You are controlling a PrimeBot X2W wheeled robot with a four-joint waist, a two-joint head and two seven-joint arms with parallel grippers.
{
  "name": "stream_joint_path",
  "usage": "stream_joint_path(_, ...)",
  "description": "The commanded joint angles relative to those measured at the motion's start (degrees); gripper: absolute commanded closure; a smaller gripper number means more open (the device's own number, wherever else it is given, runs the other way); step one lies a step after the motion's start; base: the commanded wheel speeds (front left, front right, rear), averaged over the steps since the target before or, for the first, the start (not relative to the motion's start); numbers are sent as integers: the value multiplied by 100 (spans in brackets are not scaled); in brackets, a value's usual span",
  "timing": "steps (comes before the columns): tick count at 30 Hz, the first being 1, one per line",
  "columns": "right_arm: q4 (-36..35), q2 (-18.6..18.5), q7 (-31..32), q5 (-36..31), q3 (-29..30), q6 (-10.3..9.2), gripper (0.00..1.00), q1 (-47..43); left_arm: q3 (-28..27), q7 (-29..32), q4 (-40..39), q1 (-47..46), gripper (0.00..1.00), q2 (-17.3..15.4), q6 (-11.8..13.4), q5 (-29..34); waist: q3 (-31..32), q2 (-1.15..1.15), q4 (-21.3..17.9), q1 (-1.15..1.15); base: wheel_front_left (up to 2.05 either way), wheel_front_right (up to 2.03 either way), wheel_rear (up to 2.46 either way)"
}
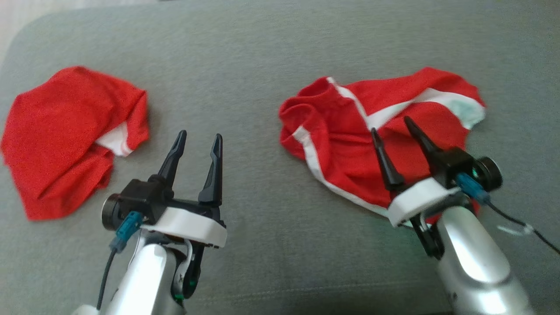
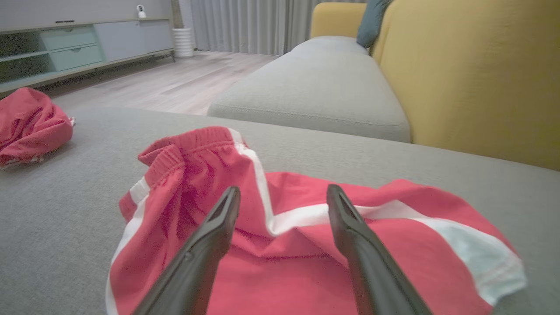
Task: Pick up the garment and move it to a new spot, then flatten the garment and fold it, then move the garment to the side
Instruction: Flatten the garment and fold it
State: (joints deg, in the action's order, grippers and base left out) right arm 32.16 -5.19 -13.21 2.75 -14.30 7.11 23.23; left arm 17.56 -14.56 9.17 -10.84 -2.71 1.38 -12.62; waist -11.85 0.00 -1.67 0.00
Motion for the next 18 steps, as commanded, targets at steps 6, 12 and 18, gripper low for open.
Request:
stream_joint_path(6,-1160,203,89,-162,533,37,0,-750,-306,-44,-128,-276,0,-21,-196,219,138,0,-536,0,0,0,0)
stream_joint_path(12,-1743,227,225,-18,830,37,0,-1248,-76,-44,307,-423,0,-136,-615,321,88,0,-793,0,0,0,0)
stream_joint_path(18,-2053,230,259,231,901,37,0,-1552,621,220,1142,-985,0,-516,-863,263,-15,0,-1104,0,0,0,0)
